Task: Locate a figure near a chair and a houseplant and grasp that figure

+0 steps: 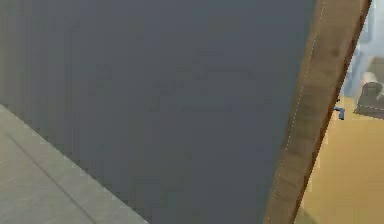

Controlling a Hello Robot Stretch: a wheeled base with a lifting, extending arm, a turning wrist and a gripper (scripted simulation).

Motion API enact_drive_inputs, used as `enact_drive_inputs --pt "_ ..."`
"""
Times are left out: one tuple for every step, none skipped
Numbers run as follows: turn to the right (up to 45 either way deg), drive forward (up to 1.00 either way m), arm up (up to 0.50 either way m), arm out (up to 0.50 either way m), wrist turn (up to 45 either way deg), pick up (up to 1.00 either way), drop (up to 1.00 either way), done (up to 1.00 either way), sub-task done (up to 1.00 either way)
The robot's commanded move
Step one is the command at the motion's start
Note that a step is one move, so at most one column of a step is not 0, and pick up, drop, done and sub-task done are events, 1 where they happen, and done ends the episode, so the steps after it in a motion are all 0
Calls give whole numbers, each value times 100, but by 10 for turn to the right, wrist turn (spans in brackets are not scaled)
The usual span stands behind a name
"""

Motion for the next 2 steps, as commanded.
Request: enact_drive_inputs --pt "450 0 0 0 0 0 0 0 0" --pt "240 0 0 0 0 0 0 0 0"
